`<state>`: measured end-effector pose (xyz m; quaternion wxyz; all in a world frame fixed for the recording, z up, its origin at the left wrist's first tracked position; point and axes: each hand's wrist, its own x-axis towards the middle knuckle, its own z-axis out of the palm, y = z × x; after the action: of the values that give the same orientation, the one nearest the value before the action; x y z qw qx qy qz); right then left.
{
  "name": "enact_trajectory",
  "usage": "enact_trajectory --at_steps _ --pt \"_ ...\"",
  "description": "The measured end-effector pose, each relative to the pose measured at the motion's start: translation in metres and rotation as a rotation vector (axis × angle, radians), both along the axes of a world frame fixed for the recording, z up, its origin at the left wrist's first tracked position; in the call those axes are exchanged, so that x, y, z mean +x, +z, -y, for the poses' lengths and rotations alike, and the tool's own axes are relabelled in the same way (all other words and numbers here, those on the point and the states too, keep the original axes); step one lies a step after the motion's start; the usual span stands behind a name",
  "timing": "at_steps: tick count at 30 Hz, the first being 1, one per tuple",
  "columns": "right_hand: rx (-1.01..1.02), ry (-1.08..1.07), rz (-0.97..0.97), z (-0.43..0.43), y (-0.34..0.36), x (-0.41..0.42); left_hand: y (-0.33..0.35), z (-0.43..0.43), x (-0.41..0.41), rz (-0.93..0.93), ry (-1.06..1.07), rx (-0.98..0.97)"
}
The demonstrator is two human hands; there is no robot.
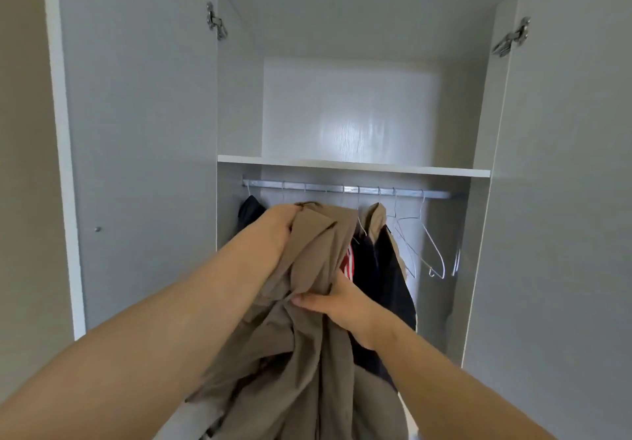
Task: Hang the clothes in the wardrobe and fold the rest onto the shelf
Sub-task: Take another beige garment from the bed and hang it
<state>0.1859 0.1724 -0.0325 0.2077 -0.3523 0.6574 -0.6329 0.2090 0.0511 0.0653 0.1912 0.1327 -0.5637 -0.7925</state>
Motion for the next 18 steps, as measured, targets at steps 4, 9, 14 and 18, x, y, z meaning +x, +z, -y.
enact_trajectory --at_steps 4,9,14,18 --pt "-0.177 -0.237 0.112 0.012 0.000 -0.016 -0.012 0.018 0.002 -0.030 -0.220 0.037" --pt "-0.448 -0.342 0.402 0.020 0.014 -0.041 -0.051 0.055 -0.003 -0.028 -0.357 -0.524" --pt "-0.482 -0.370 0.459 0.011 0.034 -0.056 -0.088 0.074 -0.007 0.231 -0.415 -0.850" --pt "-0.384 -0.429 0.422 -0.014 0.031 -0.069 -0.072 0.070 -0.026 0.094 0.003 -0.617"
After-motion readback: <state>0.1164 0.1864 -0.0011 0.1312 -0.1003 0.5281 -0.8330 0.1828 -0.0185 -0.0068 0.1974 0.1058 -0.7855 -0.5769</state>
